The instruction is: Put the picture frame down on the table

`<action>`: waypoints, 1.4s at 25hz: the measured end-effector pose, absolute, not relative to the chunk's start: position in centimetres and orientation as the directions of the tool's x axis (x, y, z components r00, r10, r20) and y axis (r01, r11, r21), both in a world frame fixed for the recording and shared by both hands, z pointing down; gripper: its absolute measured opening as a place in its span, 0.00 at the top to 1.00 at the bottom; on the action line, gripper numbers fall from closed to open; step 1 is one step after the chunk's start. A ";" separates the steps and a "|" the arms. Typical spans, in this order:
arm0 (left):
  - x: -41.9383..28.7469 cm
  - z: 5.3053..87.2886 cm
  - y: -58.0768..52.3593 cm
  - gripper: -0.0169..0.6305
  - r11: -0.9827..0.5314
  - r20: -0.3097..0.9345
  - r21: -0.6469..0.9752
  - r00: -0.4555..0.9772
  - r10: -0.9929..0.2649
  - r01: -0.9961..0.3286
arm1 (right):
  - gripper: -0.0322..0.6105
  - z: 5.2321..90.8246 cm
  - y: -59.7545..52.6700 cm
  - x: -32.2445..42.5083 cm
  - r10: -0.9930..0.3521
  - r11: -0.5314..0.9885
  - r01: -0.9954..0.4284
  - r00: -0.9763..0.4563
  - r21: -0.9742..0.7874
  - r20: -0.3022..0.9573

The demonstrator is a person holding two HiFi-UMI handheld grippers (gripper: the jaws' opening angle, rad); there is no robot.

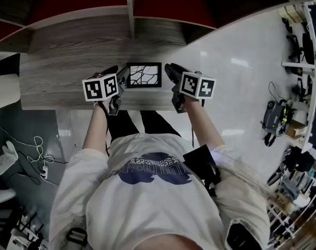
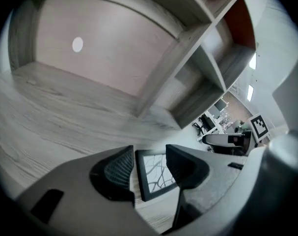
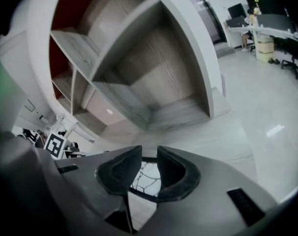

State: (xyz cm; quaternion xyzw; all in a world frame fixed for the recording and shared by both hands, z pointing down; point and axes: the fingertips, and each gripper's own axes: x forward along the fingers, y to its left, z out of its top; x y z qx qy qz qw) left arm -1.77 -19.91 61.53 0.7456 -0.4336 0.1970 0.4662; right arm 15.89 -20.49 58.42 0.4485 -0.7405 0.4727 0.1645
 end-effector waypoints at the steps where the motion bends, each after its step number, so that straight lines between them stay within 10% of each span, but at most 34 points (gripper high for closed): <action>1: -2.0 59.9 -20.3 0.67 -0.216 0.672 0.510 0.542 -0.504 -0.833 | 0.81 56.7 -20.9 16.0 -0.565 0.178 -0.814 -0.544 -0.553 0.620; 13: -2.2 43.1 -19.5 0.71 -0.480 0.289 0.181 0.513 -0.808 -0.858 | 0.89 40.6 -18.9 13.3 -0.850 0.465 -0.876 -0.482 -0.125 0.215; 21: -2.0 35.1 -17.4 0.96 -0.425 0.008 -0.079 0.425 -0.905 -0.902 | 0.95 35.4 -17.0 12.9 -0.899 0.436 -0.898 -0.432 0.060 0.070; 35: -4.7 32.0 -17.3 0.96 -0.349 -0.095 -0.108 0.359 -0.929 -0.931 | 0.95 31.4 -16.5 12.6 -0.907 0.411 -0.900 -0.420 0.146 -0.040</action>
